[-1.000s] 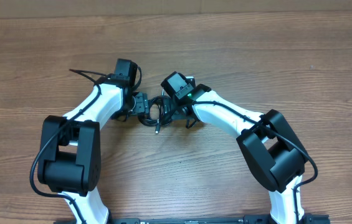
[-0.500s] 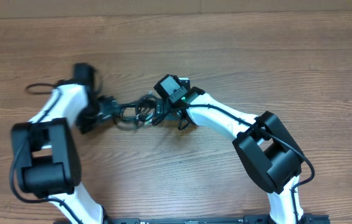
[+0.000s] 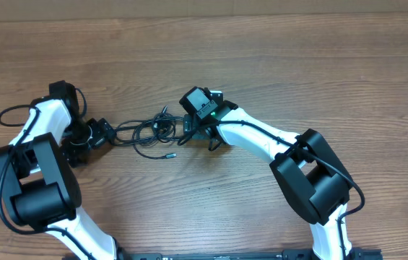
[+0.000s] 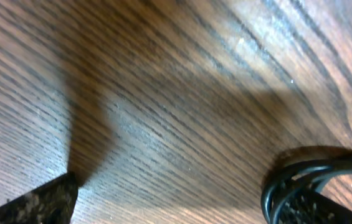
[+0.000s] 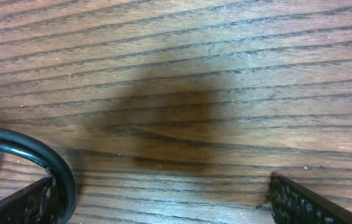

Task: Untangle cables

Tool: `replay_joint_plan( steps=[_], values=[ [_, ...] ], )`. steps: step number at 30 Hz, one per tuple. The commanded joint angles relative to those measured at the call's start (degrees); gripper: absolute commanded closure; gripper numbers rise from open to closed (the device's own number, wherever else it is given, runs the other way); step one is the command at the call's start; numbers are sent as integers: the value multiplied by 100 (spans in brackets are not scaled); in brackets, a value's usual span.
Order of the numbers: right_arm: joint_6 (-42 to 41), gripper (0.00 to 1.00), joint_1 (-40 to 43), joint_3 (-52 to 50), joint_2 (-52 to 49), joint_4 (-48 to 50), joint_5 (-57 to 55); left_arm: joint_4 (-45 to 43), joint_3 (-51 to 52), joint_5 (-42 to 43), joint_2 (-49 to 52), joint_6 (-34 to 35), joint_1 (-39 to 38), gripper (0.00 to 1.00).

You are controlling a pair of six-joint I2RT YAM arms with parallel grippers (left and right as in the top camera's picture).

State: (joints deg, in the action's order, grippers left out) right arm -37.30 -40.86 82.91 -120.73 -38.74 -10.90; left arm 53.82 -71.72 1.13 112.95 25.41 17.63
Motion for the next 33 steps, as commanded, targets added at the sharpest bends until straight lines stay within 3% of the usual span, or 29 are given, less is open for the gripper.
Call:
replay_joint_plan(
  steps=[1, 7, 14, 22, 26, 30, 33],
  values=[
    [-199, 0, 236, -234, -350, -227, -450, 415, -114, -1126, 535, 208, 251, 0],
    [-199, 0, 236, -234, -350, -234, -476, 1329, -1121, -1327, 59, 505, 247, 0],
    [-214, 0, 306, -157, -348, -369, -584, 1320, -1423, -1082, -1384, 505, 90, 1],
    [127, 0, 717, 758, -348, -1954, -693, 1034, -1423, 90, -2356, 299, -46, 0],
    [896, 0, 984, 920, -348, -2385, 98, 1067, -1410, 1196, -2240, -474, -267, 4],
    [1539, 7, 1333, 1141, -313, -2669, 1458, 1130, -1355, 1318, -2004, -708, -669, 8],
    [2074, 7, 1613, 1309, -245, -2828, 2485, 1176, -1344, 1311, -1696, -914, -1073, 7]
  ],
)
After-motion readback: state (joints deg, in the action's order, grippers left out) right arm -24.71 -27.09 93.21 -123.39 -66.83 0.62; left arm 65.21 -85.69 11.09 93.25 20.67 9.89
